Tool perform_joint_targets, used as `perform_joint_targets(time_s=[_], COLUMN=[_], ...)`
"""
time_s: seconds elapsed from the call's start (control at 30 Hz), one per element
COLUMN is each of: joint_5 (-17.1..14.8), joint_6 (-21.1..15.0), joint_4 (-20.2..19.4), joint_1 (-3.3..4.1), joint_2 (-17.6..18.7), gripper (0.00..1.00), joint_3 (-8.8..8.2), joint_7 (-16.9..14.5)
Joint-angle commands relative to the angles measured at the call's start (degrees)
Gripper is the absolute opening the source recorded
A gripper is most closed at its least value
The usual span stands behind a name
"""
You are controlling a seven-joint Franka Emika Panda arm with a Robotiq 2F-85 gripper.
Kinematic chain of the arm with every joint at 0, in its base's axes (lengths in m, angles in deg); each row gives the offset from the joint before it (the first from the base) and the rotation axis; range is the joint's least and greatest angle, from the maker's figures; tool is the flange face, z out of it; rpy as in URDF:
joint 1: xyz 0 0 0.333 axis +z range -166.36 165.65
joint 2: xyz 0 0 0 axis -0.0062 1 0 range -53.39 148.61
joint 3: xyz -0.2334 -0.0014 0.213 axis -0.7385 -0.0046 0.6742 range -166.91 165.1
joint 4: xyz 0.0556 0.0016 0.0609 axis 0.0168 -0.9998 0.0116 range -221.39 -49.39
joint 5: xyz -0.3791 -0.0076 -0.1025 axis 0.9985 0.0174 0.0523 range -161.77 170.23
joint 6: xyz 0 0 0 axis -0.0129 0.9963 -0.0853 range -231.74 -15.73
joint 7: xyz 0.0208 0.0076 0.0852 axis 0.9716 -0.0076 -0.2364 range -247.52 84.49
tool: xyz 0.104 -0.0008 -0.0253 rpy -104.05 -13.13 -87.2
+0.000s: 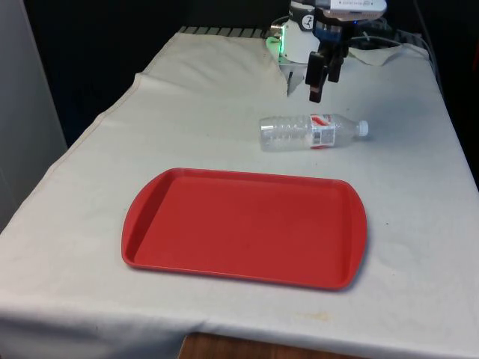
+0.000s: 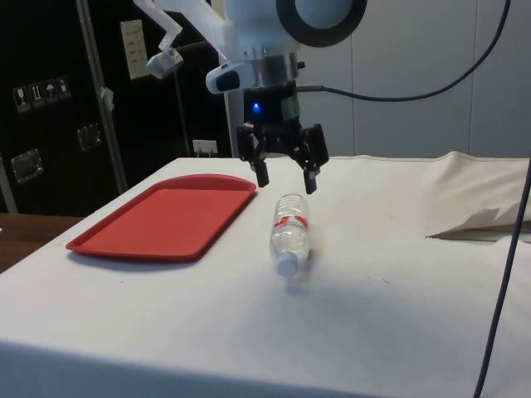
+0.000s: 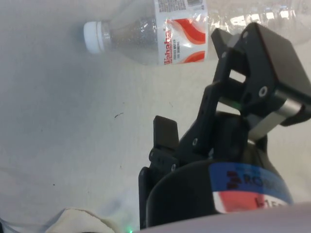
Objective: Place the bottle upright on the tray.
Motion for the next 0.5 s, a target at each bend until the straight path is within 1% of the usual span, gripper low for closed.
perform_joint_targets(time_s=[0.0, 0.13, 0.4, 0.43, 0.47], joint_5=[0.2, 0.0, 0.2, 0.0, 0.2], joint_6=[-0.3, 0.0, -0.4, 0.0, -0.4], joint_4=[-0.1, 0.0, -0.1, 0.0, -0.1], joint_1=[0.0, 0.0, 0.0, 0.0, 0.0], joint_2=[0.1, 0.1, 0.2, 0.1, 0.2], gripper=[1.0, 1.0, 1.0, 1.0, 1.0], joint_3=[0.0, 0.0, 0.0, 0.0, 0.0], joint_7=[-0.3, -1.3, -4.1, -3.9, -4.5])
